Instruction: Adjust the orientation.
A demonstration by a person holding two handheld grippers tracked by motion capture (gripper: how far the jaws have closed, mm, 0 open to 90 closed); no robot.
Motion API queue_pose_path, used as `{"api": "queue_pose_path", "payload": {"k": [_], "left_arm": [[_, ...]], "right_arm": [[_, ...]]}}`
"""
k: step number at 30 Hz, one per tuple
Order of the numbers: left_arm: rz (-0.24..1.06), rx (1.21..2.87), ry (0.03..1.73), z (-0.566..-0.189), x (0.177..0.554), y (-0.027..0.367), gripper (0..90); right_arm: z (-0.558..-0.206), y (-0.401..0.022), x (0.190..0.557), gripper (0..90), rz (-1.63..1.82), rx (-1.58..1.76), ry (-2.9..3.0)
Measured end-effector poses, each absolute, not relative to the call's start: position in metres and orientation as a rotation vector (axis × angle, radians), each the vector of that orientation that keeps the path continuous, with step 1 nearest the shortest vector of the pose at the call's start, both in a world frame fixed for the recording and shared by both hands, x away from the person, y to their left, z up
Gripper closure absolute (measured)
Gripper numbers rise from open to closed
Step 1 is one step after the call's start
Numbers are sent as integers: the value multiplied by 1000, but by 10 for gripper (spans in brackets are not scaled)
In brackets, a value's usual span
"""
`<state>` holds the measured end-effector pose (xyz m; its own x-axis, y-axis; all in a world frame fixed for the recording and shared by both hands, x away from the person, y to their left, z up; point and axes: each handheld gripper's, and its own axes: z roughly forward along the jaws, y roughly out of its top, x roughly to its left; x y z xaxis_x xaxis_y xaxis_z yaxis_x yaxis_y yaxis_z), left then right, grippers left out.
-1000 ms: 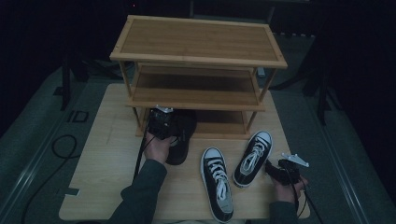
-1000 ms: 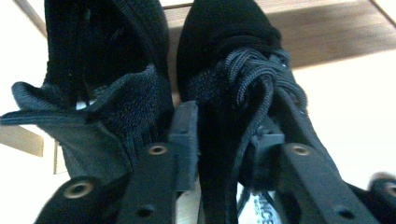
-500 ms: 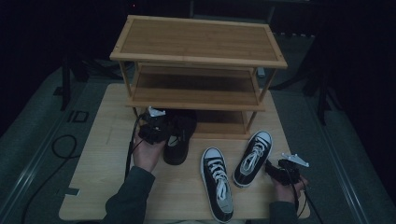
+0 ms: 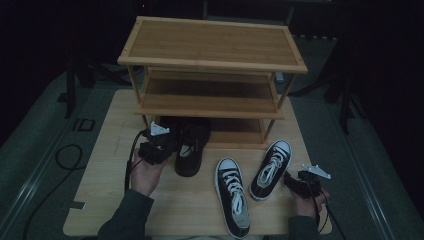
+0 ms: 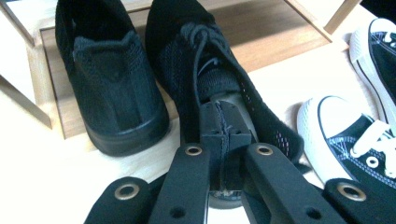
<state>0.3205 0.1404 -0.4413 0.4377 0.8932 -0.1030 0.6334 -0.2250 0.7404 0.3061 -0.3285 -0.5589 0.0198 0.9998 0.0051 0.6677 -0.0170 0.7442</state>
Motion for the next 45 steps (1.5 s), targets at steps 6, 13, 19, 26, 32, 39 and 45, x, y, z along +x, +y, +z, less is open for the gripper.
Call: {"api": "queue_pose_path", "payload": {"k": [6,13,19,26,32,39,45], "left_arm": [[438,1970,1294,-453,310,147,899],[408,1986,1314,-471,300,151,898],[392,2000,1322,-482,294,152,897],[367,2040,1323,-496,292,146,896],[343,2075,1313,-506,291,138,894],[321,2109,1295,-514,291,129,893],[314,2146,1284,-521,291,122,893]], "right_arm": [[-559,-329,306,313,765,1743,1705],[-559,-328,306,313,765,1743,1705],[-559,-329,306,313,765,1743,1705],[-559,-328,306,313,765,1744,1704],[-559,-328,306,313,765,1744,1704],[-559,-328,306,313,765,1744,1705],[-559,-328,306,313,766,1744,1705]]}}
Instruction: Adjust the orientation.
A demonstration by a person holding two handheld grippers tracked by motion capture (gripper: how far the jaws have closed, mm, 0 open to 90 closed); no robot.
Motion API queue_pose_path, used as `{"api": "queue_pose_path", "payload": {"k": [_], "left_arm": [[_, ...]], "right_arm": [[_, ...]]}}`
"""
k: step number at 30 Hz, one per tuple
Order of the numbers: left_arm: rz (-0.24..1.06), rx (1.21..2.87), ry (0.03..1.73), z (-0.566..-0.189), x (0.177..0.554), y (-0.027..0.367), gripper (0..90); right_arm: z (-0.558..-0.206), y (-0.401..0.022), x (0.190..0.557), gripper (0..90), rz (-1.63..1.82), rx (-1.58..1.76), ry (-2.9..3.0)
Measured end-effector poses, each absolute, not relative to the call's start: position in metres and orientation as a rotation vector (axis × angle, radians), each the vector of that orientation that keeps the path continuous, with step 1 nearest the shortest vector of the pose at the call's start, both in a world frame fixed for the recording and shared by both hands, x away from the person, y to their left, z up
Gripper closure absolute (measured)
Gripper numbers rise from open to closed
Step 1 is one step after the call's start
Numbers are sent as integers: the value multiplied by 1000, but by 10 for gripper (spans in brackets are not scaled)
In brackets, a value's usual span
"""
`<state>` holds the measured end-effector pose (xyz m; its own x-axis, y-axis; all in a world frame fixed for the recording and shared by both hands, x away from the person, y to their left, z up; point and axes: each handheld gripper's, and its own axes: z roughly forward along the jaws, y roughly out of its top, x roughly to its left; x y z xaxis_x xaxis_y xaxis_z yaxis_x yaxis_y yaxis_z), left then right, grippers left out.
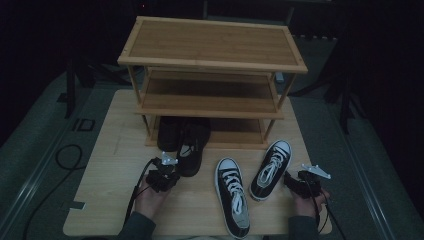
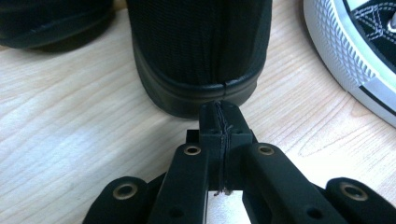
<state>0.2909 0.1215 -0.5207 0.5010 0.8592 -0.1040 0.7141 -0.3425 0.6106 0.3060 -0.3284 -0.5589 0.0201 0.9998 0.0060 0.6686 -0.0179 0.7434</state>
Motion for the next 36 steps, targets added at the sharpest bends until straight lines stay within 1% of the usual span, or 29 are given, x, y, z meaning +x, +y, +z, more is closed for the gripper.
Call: {"api": "queue_pose_path", "payload": {"k": [7,18,36], "left_arm": [[320,2183,1284,-529,289,114,893],[317,2195,1309,-539,294,109,890],[318,2175,1279,-535,303,94,893]], "right_arm": [[-559,-328,306,313,765,1744,1705],[-559,-328,306,313,766,1744,1705],[-559,-328,306,313,767,1745,1704]]}}
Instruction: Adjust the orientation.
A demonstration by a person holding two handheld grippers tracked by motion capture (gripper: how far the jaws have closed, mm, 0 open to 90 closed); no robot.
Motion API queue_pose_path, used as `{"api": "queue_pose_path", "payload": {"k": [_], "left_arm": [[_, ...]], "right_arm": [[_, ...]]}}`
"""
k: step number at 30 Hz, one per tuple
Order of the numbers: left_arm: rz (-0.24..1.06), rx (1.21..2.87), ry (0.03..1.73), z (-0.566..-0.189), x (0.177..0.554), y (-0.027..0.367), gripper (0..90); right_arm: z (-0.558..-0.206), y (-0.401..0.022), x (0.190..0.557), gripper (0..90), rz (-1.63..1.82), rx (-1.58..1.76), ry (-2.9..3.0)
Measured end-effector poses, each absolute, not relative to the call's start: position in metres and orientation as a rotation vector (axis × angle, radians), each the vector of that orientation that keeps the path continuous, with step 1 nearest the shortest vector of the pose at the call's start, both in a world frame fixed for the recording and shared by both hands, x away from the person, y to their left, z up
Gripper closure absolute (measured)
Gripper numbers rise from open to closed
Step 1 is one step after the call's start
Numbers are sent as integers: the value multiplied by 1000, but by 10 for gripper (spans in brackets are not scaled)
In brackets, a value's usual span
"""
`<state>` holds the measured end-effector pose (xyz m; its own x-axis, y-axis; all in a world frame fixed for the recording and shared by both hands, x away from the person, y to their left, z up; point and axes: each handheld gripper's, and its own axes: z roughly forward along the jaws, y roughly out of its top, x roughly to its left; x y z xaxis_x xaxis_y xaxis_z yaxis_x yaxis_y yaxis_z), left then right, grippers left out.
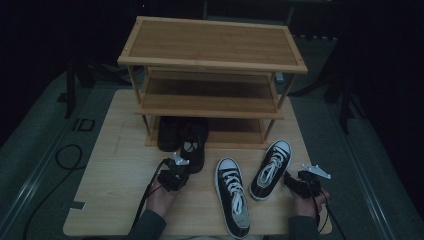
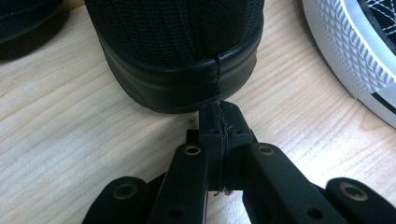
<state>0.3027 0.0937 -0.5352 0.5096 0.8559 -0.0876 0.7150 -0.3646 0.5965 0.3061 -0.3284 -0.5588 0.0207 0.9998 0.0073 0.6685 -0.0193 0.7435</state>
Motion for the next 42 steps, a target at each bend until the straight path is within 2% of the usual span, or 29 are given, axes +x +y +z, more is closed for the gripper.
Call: {"api": "queue_pose_path", "payload": {"k": [42], "left_arm": [[374,2098,1289,-528,344,66,893]], "right_arm": [[-559,-329,306,313,766,1742,1706]]}}
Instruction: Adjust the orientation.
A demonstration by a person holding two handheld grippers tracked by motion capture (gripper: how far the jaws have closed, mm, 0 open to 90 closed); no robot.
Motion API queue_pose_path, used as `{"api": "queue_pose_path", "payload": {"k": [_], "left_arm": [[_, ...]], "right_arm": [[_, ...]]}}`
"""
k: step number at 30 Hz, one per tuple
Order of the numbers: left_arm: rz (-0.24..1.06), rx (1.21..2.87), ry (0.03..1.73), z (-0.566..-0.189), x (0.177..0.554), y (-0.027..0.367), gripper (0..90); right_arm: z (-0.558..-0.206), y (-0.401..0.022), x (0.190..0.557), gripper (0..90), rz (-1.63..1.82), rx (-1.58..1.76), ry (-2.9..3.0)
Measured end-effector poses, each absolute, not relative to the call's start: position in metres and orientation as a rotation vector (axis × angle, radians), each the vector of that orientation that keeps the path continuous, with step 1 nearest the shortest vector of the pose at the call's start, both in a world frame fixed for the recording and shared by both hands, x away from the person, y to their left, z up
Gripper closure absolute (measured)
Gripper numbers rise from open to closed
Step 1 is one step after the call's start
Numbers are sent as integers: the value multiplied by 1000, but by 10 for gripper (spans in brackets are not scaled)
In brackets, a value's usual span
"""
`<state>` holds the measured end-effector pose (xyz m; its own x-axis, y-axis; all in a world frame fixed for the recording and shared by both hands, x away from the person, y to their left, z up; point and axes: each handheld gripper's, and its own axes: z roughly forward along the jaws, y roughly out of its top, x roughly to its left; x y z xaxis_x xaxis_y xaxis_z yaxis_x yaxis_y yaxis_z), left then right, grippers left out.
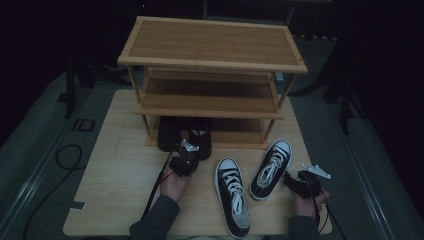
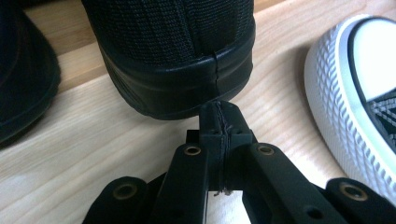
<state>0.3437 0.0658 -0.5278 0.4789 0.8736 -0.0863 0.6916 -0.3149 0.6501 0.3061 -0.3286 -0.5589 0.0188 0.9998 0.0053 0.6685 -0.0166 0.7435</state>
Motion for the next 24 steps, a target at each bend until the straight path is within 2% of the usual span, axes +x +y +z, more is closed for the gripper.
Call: {"api": "queue_pose_path", "payload": {"k": [24], "left_arm": [[423,2072,1367,-530,379,65,894]], "right_arm": [[-559,-329,306,313,766,1741,1708]]}}
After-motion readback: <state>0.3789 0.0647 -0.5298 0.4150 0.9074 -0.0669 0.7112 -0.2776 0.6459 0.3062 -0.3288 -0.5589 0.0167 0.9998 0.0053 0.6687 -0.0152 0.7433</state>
